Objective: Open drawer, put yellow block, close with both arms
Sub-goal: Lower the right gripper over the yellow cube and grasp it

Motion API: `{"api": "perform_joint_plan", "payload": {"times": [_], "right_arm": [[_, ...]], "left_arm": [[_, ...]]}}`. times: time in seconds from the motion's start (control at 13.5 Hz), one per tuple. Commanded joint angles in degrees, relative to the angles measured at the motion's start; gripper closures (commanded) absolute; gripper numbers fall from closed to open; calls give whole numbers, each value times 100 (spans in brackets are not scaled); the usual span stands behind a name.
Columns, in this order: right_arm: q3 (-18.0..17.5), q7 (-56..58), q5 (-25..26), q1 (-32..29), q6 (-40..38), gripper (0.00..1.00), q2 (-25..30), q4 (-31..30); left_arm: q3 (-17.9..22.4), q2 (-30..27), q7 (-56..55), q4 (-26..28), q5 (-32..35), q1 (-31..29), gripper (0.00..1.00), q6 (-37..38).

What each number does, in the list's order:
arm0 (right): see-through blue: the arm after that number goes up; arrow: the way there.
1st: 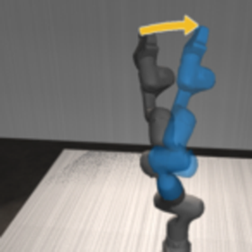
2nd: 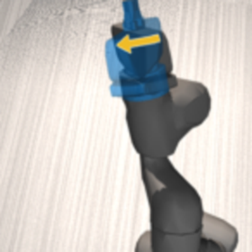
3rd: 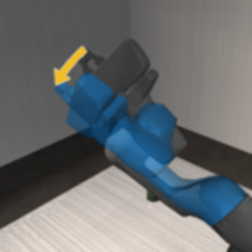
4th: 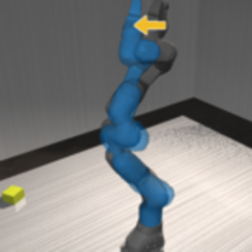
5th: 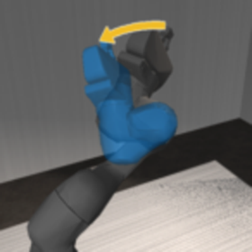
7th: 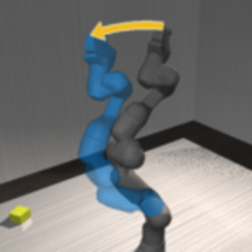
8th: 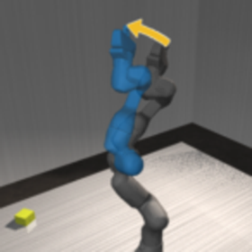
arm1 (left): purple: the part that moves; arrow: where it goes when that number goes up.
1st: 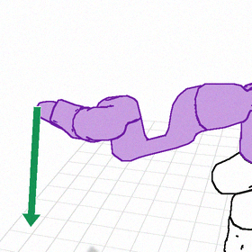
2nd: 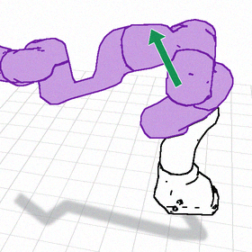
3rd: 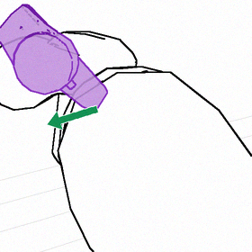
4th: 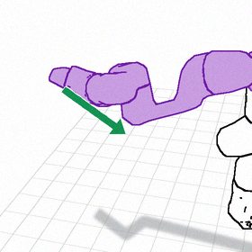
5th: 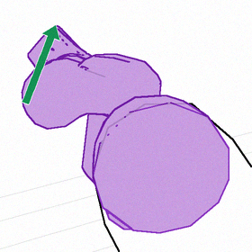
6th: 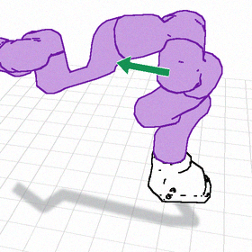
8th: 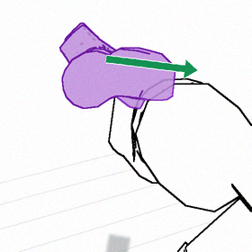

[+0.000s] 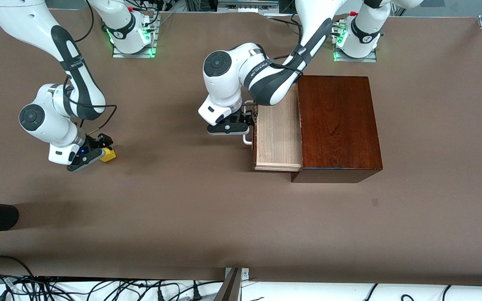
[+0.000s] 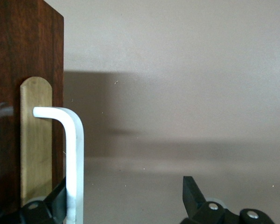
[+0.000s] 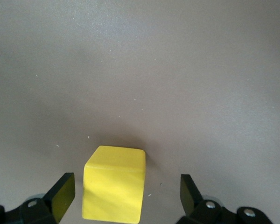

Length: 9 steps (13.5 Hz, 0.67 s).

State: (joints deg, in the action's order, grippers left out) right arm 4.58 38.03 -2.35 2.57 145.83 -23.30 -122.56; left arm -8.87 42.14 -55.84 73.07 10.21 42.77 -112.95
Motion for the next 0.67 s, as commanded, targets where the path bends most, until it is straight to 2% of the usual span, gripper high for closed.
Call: {"api": "perform_joint_plan", "payload": {"times": [0.0,0.3,0.37,0.52,0.59], "right_arm": [[-27,126,-134,-10,357,0,-51,-171],[-27,126,-134,-10,429,0,-122,-198],[-27,126,-143,-10,446,3,-139,-198],[-27,117,-152,-10,472,28,-148,-206],[-27,117,-152,-10,473,46,-148,-207]], "left_arm": [[-54,-127,-322,278,-326,-199,0,870],[-54,-75,-402,251,-309,-199,0,968],[-45,-40,-375,269,-178,-199,0,968],[-53,-4,-366,269,78,-190,0,976],[-53,-4,-375,260,87,-190,0,985]]}}
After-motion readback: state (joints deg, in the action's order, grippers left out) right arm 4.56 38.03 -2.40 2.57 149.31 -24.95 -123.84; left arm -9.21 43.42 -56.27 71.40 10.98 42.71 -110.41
